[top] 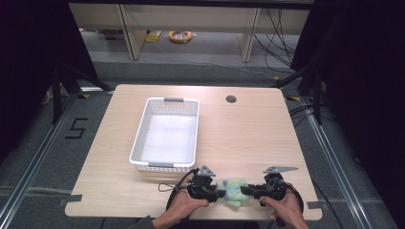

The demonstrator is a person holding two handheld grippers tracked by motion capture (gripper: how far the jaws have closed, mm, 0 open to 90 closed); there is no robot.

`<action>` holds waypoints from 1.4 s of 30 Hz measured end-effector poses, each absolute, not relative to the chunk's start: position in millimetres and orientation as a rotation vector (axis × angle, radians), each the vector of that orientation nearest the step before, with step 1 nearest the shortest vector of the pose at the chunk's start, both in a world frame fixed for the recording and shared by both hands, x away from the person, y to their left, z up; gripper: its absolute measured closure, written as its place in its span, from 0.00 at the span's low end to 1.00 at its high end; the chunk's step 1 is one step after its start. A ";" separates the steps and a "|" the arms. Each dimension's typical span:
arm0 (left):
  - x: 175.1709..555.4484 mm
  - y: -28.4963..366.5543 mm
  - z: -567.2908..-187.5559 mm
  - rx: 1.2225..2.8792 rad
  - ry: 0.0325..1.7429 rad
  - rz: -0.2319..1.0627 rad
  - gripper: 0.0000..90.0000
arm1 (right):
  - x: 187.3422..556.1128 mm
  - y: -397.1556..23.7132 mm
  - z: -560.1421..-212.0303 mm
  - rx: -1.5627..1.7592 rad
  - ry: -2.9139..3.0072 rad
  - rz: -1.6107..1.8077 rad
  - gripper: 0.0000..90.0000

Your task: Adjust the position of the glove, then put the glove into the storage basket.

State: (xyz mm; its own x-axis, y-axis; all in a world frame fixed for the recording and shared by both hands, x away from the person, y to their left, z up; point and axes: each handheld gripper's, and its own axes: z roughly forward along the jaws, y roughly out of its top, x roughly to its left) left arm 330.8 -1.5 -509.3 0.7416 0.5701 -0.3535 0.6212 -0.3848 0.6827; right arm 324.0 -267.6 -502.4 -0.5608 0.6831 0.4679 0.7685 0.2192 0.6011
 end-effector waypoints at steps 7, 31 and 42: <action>330.2 0.1 -507.9 2.067 0.905 -0.092 0.80 | 321.1 -263.5 -497.6 -1.422 -2.323 -1.293 0.86; 327.0 30.0 -463.2 1.988 0.877 -0.088 0.82 | 324.3 -249.2 -457.1 -1.288 -2.347 -1.424 0.87; 338.1 65.8 -423.1 1.961 0.889 -0.023 0.82 | 352.1 -217.9 -423.3 -1.187 -2.377 -1.459 0.87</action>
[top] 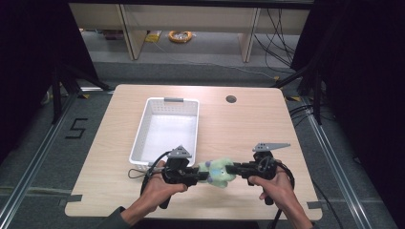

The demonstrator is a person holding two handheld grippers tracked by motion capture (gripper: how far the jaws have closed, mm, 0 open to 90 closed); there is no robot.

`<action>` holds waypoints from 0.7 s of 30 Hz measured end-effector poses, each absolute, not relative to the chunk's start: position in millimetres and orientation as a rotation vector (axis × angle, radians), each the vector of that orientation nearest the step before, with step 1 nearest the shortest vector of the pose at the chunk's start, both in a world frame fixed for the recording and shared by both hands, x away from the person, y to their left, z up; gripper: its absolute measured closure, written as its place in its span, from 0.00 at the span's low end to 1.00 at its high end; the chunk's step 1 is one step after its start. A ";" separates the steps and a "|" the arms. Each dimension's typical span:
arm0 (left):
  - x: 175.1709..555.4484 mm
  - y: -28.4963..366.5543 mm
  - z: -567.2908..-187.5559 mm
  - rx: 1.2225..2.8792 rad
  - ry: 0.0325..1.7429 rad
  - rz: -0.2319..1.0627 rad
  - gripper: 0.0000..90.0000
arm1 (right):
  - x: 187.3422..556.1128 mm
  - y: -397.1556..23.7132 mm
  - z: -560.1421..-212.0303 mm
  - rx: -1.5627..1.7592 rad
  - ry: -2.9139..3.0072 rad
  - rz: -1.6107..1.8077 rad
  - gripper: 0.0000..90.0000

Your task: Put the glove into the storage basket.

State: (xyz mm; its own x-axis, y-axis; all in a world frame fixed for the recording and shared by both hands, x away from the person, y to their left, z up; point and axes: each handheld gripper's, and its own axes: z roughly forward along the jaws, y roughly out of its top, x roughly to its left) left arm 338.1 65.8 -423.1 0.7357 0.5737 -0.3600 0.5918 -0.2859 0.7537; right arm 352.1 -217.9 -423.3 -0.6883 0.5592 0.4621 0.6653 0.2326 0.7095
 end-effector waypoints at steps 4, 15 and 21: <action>341.8 81.3 -411.7 1.946 0.914 -0.005 0.82 | 362.7 -202.8 -408.5 -1.133 -2.414 -1.477 0.87; 353.3 123.3 -392.1 1.913 0.971 0.032 0.81 | 391.1 -159.1 -387.9 -1.051 -2.428 -1.467 0.88; 361.4 136.7 -393.2 1.916 0.994 0.032 0.81 | 400.5 -141.3 -385.7 -1.046 -2.437 -1.451 0.87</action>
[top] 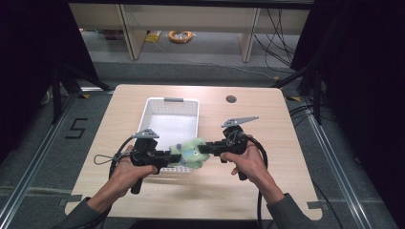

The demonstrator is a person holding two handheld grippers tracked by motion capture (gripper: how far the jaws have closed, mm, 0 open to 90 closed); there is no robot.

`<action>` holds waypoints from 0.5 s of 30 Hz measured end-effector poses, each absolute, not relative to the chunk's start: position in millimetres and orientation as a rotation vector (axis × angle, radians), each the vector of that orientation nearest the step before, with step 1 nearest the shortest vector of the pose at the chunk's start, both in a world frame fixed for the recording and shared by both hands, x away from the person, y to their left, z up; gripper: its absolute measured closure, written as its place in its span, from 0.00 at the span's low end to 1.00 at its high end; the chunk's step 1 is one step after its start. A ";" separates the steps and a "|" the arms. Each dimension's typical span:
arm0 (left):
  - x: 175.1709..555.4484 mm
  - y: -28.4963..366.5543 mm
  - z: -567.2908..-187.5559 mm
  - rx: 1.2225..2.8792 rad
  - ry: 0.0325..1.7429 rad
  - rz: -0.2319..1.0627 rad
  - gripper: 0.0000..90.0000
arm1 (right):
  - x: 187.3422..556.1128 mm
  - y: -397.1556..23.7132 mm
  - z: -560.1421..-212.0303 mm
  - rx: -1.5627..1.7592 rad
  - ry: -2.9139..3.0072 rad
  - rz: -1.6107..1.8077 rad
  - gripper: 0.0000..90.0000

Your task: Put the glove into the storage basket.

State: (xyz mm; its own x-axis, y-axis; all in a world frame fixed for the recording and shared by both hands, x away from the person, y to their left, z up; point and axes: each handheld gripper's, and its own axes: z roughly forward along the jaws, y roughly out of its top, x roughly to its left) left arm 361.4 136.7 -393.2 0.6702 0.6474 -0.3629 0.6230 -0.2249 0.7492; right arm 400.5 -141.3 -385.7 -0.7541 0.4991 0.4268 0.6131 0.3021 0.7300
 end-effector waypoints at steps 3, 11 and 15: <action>369.0 145.4 -394.9 1.915 1.014 0.031 0.81 | 407.3 -134.1 -385.9 -1.047 -2.448 -1.450 0.87; 384.8 162.5 -398.9 1.910 1.064 0.027 0.81 | 423.9 -111.8 -386.4 -1.064 -2.462 -1.420 0.87; 391.0 171.7 -401.2 1.913 1.088 0.018 0.81 | 430.9 -100.7 -389.0 -1.072 -2.459 -1.401 0.87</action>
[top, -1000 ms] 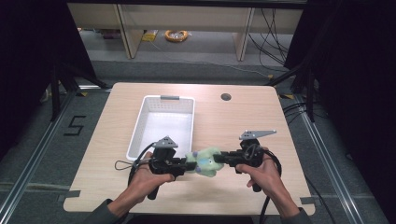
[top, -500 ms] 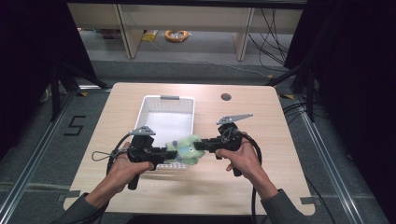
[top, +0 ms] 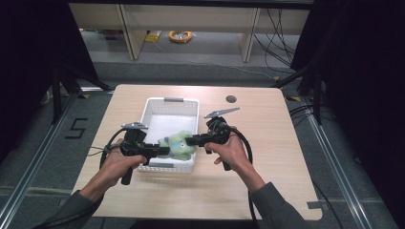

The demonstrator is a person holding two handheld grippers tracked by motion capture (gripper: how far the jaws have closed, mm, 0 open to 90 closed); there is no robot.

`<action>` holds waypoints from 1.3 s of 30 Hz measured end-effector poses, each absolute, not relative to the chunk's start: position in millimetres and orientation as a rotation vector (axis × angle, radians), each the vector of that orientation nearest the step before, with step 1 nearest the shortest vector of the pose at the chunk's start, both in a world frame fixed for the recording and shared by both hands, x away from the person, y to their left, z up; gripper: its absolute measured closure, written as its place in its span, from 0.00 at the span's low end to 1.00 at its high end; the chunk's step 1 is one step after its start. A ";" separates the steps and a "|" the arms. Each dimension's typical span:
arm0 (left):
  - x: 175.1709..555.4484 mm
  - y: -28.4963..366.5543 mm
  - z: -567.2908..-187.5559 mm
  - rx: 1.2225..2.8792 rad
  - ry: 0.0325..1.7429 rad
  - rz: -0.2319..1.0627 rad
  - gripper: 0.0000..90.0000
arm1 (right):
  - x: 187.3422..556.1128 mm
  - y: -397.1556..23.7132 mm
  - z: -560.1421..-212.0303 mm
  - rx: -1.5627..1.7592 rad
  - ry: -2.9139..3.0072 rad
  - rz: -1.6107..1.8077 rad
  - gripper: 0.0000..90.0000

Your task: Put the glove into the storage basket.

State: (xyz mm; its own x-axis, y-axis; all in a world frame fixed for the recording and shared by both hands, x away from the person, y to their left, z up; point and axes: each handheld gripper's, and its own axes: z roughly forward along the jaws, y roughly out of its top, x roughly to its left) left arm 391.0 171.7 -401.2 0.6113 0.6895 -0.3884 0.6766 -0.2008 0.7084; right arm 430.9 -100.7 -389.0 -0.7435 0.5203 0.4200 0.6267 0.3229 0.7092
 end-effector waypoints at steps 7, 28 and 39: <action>403.2 185.0 -413.0 1.917 1.130 -0.028 0.81 | 442.5 -84.9 -401.0 -1.102 -2.447 -1.356 0.87; 424.5 193.1 -447.1 1.993 1.248 -0.063 0.81 | 460.3 -55.2 -440.0 -1.212 -2.499 -1.179 0.87; 427.6 192.2 -449.5 2.069 1.243 -0.059 0.80 | 459.9 -49.5 -446.3 -1.240 -2.497 -1.116 0.87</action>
State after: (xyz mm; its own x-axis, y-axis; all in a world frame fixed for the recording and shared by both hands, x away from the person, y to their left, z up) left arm 427.6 192.2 -449.5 0.5360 0.7545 -0.3788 0.7869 -0.2840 0.5478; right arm 459.9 -49.5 -446.3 -0.6512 0.6317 0.4206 0.7347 0.3858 0.5580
